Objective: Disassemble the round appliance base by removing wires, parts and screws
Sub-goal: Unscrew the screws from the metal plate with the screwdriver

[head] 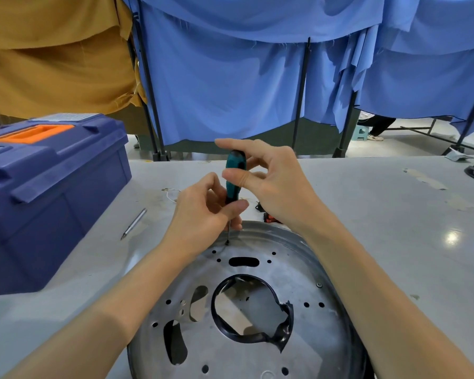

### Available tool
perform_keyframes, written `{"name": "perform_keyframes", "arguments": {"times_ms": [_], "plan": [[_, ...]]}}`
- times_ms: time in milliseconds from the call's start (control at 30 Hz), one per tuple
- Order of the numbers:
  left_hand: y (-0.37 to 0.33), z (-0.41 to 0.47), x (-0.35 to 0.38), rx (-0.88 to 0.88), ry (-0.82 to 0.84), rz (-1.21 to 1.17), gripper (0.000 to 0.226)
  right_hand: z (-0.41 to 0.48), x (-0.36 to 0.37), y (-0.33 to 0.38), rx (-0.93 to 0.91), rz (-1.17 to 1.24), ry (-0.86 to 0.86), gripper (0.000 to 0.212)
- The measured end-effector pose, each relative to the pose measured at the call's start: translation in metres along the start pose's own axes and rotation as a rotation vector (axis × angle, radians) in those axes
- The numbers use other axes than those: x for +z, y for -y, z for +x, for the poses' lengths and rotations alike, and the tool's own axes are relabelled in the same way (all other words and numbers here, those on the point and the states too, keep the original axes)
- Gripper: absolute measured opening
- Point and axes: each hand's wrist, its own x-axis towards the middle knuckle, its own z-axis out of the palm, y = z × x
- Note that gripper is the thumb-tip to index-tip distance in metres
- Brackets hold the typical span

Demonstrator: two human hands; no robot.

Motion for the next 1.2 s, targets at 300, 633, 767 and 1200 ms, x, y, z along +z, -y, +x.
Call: {"name": "perform_keyframes", "arguments": {"times_ms": [300,633,767,1200], "plan": [[-0.0011,-0.0011,0.0004,-0.007,0.051,-0.026,0.003,-0.0004,-0.0007,0.0001,0.017,0.069,0.039,0.029],[-0.0005,-0.0026,-0.0011,-0.029,0.054,-0.095,0.013,-0.0007,-0.0035,0.0018,0.01,0.021,0.01,0.043],[0.0002,-0.0013,0.0007,-0.016,0.04,-0.023,0.006,-0.0011,-0.0001,0.0024,0.012,0.077,0.032,0.029],[-0.0014,-0.0025,0.0002,-0.016,0.052,-0.034,0.008,-0.0005,-0.0009,0.0015,0.0,0.068,0.039,0.035]]}}
